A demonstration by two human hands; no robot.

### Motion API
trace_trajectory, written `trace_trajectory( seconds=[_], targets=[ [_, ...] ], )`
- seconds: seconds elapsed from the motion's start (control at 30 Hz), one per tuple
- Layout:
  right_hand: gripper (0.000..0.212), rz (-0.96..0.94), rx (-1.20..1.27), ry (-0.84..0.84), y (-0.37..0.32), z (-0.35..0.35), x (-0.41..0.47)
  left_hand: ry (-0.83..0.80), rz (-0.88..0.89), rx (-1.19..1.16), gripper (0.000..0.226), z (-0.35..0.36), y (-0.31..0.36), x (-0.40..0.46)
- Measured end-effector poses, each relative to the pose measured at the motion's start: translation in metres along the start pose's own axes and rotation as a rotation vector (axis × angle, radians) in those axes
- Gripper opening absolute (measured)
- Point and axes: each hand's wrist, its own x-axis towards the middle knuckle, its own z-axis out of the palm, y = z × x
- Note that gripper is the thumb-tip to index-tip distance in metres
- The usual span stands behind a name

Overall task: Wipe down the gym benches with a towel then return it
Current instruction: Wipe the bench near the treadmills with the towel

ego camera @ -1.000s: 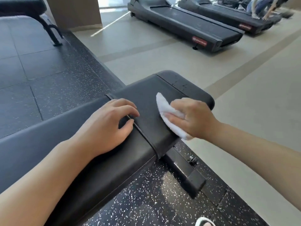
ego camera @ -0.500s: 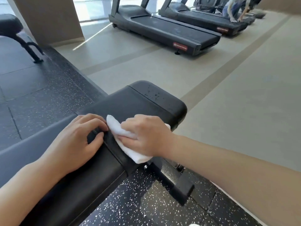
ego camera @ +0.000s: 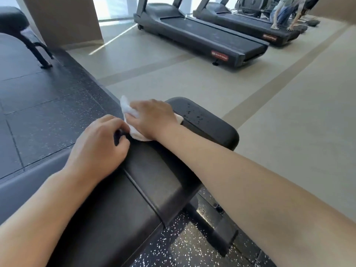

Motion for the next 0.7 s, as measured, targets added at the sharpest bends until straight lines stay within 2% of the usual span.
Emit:
trace_trajectory(
  seconds=[0.07, 0.13, 0.2, 0.27, 0.33, 0.4, 0.47, 0.53, 0.63, 0.7],
  targets=[
    [0.033, -0.070, 0.075, 0.065, -0.006, -0.006, -0.027, 0.013, -0.005, -0.008, 0.016, 0.002, 0.002, -0.003],
    [0.019, -0.179, 0.138, 0.131, -0.002, -0.013, -0.078, 0.011, 0.017, -0.037, 0.018, 0.000, 0.005, -0.004],
    [0.024, -0.220, 0.141, 0.089, 0.017, -0.026, -0.126, -0.046, 0.065, -0.051, 0.010, -0.001, 0.008, -0.006],
    [0.033, -0.143, 0.109, 0.007, 0.047, -0.041, -0.143, -0.125, 0.095, -0.041, 0.015, -0.001, 0.011, -0.007],
    [0.039, -0.035, 0.057, -0.016, 0.067, -0.049, -0.130, -0.169, 0.091, -0.041, 0.023, -0.003, 0.013, -0.006],
    [0.033, 0.014, 0.017, -0.016, 0.069, -0.044, -0.095, -0.183, 0.080, -0.029, 0.027, -0.003, 0.012, -0.004],
    [0.022, 0.059, 0.009, -0.024, 0.057, -0.027, -0.053, -0.182, 0.050, -0.015, 0.031, -0.003, 0.008, -0.002],
    [0.027, 0.093, -0.001, -0.006, 0.035, -0.010, -0.019, -0.178, 0.028, -0.007, 0.029, -0.002, 0.004, -0.003],
    [0.027, 0.084, 0.022, 0.056, 0.007, 0.002, -0.006, -0.145, 0.043, 0.001, 0.020, 0.000, 0.000, -0.008],
    [0.026, 0.007, 0.091, 0.087, 0.002, 0.000, -0.027, -0.130, 0.044, -0.019, 0.015, 0.000, -0.001, -0.012]
  ],
)
